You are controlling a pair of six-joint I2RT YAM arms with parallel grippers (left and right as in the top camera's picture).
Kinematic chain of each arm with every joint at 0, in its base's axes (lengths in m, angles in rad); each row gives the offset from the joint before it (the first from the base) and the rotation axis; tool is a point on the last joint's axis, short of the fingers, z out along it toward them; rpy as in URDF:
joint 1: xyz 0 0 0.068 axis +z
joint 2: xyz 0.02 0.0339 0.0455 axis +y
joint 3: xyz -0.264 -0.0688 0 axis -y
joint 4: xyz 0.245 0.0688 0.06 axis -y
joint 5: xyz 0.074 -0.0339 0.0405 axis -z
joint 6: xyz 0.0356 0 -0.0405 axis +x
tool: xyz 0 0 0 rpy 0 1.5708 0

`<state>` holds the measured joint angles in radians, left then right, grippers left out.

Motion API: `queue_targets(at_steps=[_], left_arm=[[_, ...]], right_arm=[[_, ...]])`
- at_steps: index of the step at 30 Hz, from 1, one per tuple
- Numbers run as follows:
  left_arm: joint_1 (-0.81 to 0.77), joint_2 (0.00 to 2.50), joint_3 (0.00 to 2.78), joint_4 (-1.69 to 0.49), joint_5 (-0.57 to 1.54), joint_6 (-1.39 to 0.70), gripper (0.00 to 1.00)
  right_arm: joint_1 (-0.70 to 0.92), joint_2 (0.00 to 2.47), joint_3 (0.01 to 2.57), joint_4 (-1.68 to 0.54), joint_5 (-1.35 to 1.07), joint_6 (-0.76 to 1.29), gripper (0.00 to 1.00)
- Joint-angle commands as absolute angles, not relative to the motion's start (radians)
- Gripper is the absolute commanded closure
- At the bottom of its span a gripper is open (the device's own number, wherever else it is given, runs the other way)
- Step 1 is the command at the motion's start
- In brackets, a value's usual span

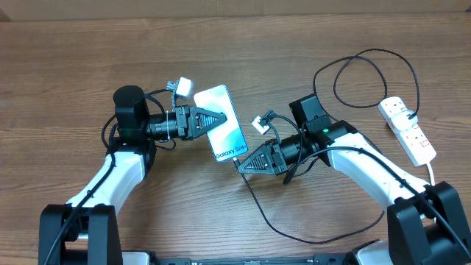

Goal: Plug charger to phone and switch on socket
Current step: 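Push the plug into the phone's port with the right gripper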

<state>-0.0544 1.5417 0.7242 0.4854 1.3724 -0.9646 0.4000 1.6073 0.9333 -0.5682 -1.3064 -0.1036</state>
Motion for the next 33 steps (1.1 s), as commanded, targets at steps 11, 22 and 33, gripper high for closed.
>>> queue_targets(at_steps=[11, 22, 33], left_arm=[[-0.051, 1.531, 0.734, 0.49, 1.372, -0.938, 0.96], [-0.051, 1.531, 0.734, 0.491, 1.35, -0.937, 0.96], [-0.053, 1.531, 0.734, 0.49, 1.354, -0.943, 0.96]], right_arm=[[0.398, 1.593, 0.958, -0.547, -1.348, -0.1, 0.96], [0.398, 1.593, 0.958, -0.554, -1.364, -0.101, 0.96], [0.398, 1.593, 0.958, -0.546, -1.336, -0.1, 0.96]])
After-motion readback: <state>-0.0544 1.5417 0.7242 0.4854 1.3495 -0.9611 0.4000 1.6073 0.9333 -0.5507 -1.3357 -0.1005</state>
